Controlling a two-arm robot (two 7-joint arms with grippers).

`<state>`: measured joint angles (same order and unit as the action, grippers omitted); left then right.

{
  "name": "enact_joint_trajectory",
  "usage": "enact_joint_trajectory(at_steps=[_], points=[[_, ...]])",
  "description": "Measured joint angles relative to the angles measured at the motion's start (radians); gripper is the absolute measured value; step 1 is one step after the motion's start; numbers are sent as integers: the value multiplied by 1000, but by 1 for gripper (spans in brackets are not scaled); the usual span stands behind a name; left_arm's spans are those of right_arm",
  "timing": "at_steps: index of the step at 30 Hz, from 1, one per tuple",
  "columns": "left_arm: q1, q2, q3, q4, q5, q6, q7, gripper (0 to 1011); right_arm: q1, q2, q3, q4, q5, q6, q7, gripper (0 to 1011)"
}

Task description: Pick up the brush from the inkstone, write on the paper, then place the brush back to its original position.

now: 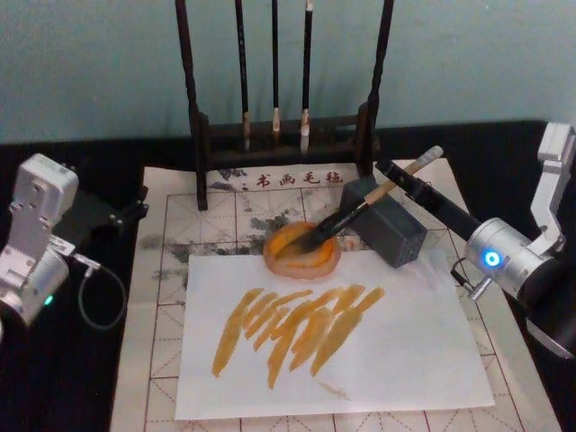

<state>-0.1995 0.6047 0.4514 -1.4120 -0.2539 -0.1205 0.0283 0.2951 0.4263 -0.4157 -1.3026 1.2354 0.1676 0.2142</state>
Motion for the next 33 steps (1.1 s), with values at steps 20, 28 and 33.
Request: enact_joint_trajectory(at_steps=[20,28,33], points=[[0,0,0,0,0,0,0,1001,-57,85,-1,-38,-183,-148,131,1002],[0,0,0,0,0,0,0,1001,-76,123,-2,-33,-280,-203,173,1002],[0,0,0,0,0,0,0,1001,-81,129,-7,-23,-341,-236,171,1002]])
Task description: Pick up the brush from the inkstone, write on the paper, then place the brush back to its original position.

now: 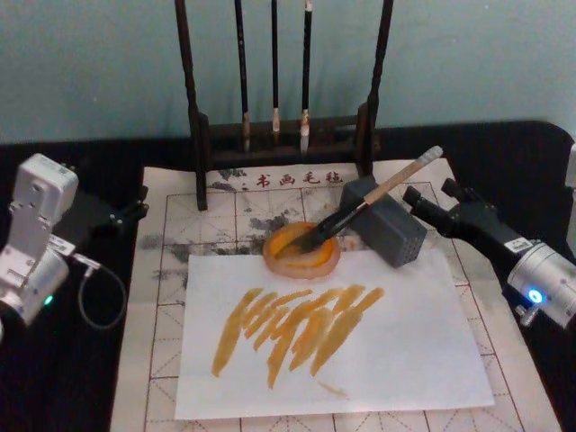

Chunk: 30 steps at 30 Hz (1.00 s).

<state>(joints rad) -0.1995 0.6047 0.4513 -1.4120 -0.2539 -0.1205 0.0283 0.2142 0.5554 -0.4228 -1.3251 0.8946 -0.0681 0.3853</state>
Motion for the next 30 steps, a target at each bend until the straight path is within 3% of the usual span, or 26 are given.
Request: enact_joint_trajectory(at_steps=[5,15,30], points=[[0,0,0,0,0,0,0,1001,-1,-12,-1,16,-57,-27,-24,1002],[0,0,0,0,0,0,0,1001,-3,-32,4,39,-120,-58,-40,1002],[0,0,0,0,0,0,0,1001,-8,-39,14,40,-133,-63,-43,1002]])
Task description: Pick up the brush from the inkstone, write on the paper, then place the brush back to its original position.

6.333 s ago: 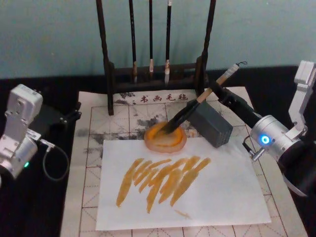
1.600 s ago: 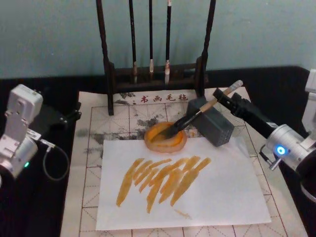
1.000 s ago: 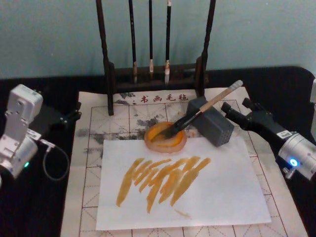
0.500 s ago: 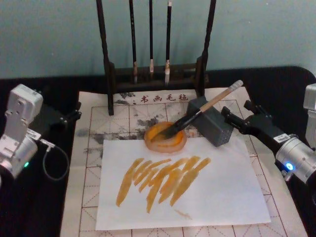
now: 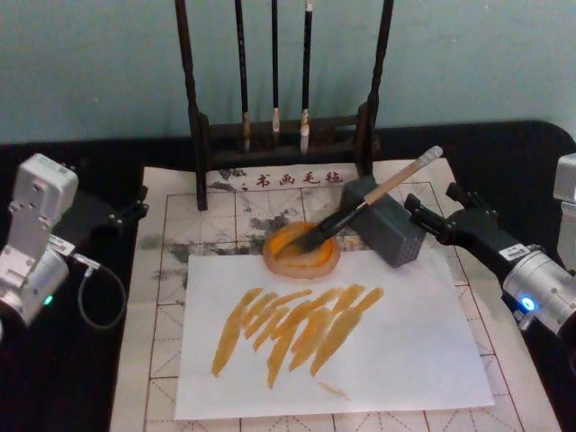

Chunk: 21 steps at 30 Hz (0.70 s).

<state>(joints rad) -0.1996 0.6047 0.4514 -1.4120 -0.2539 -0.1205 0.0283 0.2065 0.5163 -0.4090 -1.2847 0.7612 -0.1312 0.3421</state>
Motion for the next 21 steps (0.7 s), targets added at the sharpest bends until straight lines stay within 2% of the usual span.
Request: enact_joint_trajectory(at_steps=[21], points=[[0,0,0,0,0,0,0,1001,1,1,-2,0,1,0,0,1002]])
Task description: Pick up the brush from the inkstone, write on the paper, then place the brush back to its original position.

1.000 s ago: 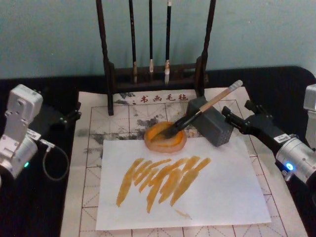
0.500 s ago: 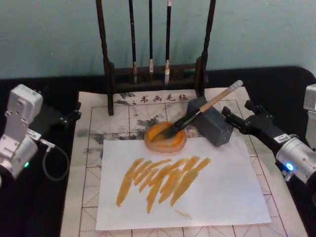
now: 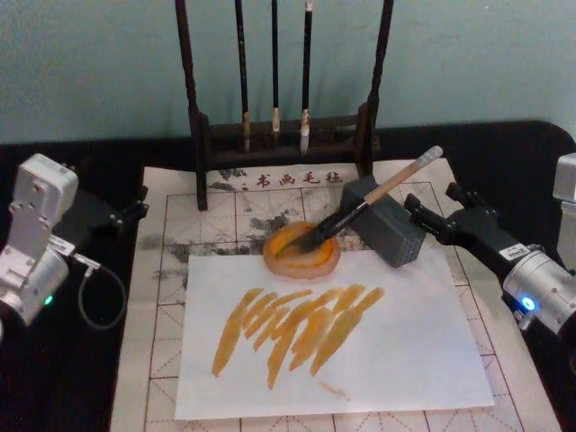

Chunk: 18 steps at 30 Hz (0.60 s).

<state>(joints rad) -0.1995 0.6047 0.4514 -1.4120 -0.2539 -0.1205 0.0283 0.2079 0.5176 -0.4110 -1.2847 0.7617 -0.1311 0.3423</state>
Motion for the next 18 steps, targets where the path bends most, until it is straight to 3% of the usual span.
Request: enact_joint_trajectory(at_steps=[18], points=[[0,0,0,0,0,0,0,1001,0,0,0,0,1,0,0,1002]])
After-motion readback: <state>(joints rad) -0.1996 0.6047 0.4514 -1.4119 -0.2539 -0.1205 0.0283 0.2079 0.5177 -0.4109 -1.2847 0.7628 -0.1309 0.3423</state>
